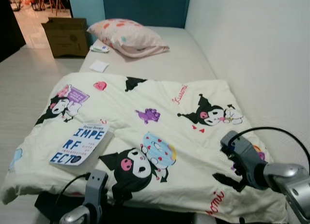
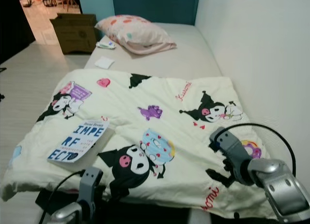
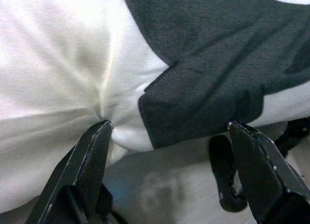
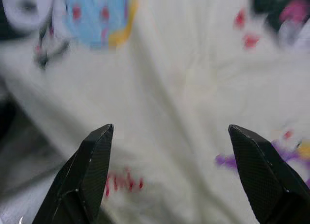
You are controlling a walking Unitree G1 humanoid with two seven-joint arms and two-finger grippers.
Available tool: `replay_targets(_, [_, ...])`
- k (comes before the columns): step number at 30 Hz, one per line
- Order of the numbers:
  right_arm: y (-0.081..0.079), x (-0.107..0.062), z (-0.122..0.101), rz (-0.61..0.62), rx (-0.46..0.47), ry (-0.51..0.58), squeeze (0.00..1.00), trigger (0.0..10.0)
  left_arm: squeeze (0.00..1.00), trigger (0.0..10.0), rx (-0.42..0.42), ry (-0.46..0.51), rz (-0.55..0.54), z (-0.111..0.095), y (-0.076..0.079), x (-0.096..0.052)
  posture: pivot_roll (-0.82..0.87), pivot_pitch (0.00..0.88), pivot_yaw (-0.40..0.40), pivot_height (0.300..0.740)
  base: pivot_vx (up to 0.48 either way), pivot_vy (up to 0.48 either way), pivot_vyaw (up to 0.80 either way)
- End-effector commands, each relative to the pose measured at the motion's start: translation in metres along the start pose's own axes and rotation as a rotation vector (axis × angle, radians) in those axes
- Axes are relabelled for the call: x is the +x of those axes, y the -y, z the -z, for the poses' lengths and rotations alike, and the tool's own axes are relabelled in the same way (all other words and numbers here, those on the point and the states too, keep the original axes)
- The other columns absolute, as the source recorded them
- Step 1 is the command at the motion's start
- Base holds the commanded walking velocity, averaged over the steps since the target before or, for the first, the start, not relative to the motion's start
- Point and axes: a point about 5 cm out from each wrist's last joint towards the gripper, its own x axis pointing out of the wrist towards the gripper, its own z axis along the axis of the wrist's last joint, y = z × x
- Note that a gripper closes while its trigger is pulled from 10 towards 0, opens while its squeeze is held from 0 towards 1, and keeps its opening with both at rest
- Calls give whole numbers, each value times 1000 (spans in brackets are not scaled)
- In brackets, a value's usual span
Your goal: Clean up the room
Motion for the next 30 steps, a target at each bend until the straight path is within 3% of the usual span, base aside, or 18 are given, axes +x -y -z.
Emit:
replay_targets(1, [5, 6, -27, 44, 35, 199, 0, 10000, 0, 10000, -31, -5, 66, 1, 2, -1, 72, 26, -48, 472, 0, 0, 0])
replay_targets(2, [5, 14, -35, 61, 78, 269, 0, 10000, 0, 10000, -46, 20, 111, -4, 6, 2, 74, 26, -48, 472, 0, 0, 0])
replay_targets(3, [5, 14, -35, 61, 78, 269, 0, 10000, 0, 10000, -46, 20, 111, -4, 6, 2, 74, 26, -48, 472, 0, 0, 0])
replay_targets(5, [-1, 31, -41, 69, 166, 342, 0, 10000, 0, 10000, -69, 107, 193, -24, 12, 8, 80, 30, -47, 472, 0, 0, 0])
replay_targets(6, [-1, 31, -41, 69, 166, 342, 0, 10000, 0, 10000, -69, 107, 193, -24, 12, 8, 80, 30, -47, 472, 0, 0, 0])
replay_targets(8, [-9, 46, -39, 66, 234, 350, 0, 10000, 0, 10000, -96, 240, 261, -54, 19, 11, 88, 35, -42, 472, 0, 0, 0])
replay_targets(9, [-9, 46, -39, 66, 234, 350, 0, 10000, 0, 10000, -96, 240, 261, -54, 19, 11, 88, 35, -42, 472, 0, 0, 0])
replay_targets(10, [-11, 51, -38, 71, 249, 348, 0, 10000, 0, 10000, -108, 309, 292, -70, 22, 11, 87, 36, -41, 472, 0, 0, 0])
replay_targets(13, [-14, 62, -32, 92, 310, 331, 0, 10000, 0, 10000, -113, 532, 276, -117, 26, -2, 96, 46, -41, 472, 0, 0, 0])
replay_targets(14, [-15, 64, -30, 92, 331, 318, 0, 10000, 0, 10000, -135, 630, 217, -139, 17, -13, 103, 51, -47, 472, 0, 0, 0])
replay_targets(15, [-15, 64, -30, 92, 331, 318, 0, 10000, 0, 10000, -135, 630, 217, -139, 17, -13, 103, 51, -47, 472, 0, 0, 0])
replay_targets(18, [-15, 71, -21, 108, 343, 272, 0, 10000, 0, 10000, -210, 798, 136, -176, -4, -45, 112, 55, -53, 472, 0, 0, 0])
replay_targets(21, [-11, 74, -13, 140, 335, 227, 0, 10000, 0, 10000, -194, 798, 181, -178, -8, -63, 121, 60, -57, 472, 0, 0, 0])
replay_targets(24, [-7, 76, -9, 165, 329, 204, 0, 10000, 0, 10000, -187, 785, 129, -171, -16, -74, 126, 63, -57, 472, 0, 0, 0])
replay_targets(26, [-5, 77, -7, 182, 323, 194, 0, 10000, 0, 10000, -274, 807, 35, -164, -27, -81, 127, 63, -56, 472, 0, 0, 0])
replay_targets(28, [-3, 78, -2, 204, 312, 170, 0, 10000, 0, 10000, -399, 901, -319, -149, -59, -97, 125, 66, -58, 472, 0, 0, 0])
replay_targets(29, [-3, 78, 1, 213, 302, 155, 0, 10000, 0, 10000, -447, 916, -442, -140, -67, -103, 125, 66, -58, 472, 0, 0, 0])
replay_targets(30, [-3, 78, 1, 213, 302, 155, 0, 10000, 0, 10000, -447, 916, -442, -140, -67, -103, 125, 66, -58, 472, 0, 0, 0])
